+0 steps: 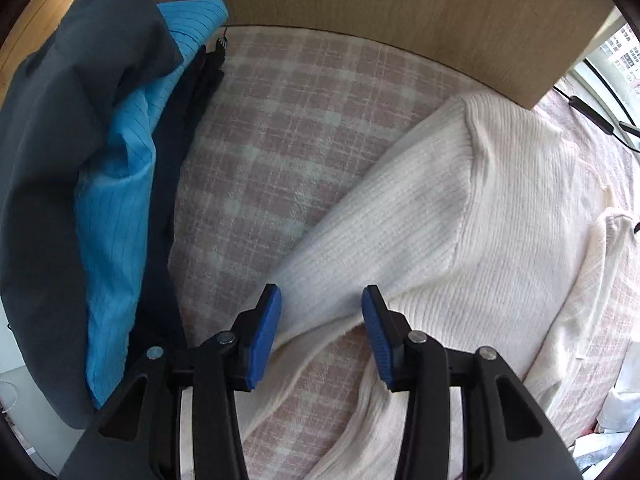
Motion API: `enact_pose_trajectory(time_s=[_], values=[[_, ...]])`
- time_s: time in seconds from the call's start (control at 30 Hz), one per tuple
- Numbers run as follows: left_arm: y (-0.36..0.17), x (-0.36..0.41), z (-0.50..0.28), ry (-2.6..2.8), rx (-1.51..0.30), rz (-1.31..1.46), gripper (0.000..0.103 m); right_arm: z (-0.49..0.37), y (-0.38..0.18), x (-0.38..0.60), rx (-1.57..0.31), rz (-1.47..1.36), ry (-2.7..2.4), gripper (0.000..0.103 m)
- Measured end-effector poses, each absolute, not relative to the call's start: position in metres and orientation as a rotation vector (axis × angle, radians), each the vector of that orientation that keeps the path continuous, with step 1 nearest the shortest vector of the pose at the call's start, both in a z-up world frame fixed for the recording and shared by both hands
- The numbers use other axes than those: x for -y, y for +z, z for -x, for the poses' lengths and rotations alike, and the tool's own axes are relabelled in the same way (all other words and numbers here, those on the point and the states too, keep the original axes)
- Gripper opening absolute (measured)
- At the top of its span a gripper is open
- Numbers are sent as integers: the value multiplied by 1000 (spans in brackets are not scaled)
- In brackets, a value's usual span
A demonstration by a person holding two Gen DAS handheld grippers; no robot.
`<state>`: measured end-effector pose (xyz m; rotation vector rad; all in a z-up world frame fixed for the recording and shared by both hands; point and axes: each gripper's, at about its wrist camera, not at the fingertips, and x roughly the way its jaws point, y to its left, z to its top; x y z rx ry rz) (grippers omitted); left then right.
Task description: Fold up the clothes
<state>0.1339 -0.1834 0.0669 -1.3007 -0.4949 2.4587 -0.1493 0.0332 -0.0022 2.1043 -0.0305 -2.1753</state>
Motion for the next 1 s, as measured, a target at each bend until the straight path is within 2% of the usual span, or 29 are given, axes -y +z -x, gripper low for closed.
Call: enact_pose_trajectory(time_s=[0.2,0.23,0.27,0.3,0.5,0.57,0.67,0.73,0.8,0.87,0.9,0.93,1.0], values=[[67,185,-131,2473,449,1320,4,111,-9,-56,378,-2101,-2136,39],[70,185,-130,2475,437,1315,4,110,-13,-57,394,-2105,-2136,27],[73,185,-129,2481,426,1311,4,109,-18,-59,409,-2109,-2136,10],[75,185,-128,2488,415,1307,4,108,-22,-62,450,-2107,-2120,6],[99,195,-137,2519,446,1265,4,71,-11,-117,780,-1965,-2066,5],[106,192,-147,2487,466,1248,4,63,-1,-137,699,-1981,-2128,6],[94,170,-153,2366,479,1292,4,61,2,-146,385,-2133,-2139,8],[82,156,-153,2336,421,1343,4,62,14,-148,363,-2136,-2160,10],[72,150,-152,2307,440,1364,4,69,42,-138,234,-2045,-2272,14],[72,149,-153,2303,448,1353,4,94,58,-114,58,-1975,-2352,30],[73,149,-153,2306,443,1344,4,105,63,-106,10,-1961,-2330,42],[75,149,-154,2307,443,1335,4,123,60,-97,-8,-1970,-2285,47],[77,148,-155,2309,438,1322,4,150,39,-69,-76,-2047,-2253,47]])
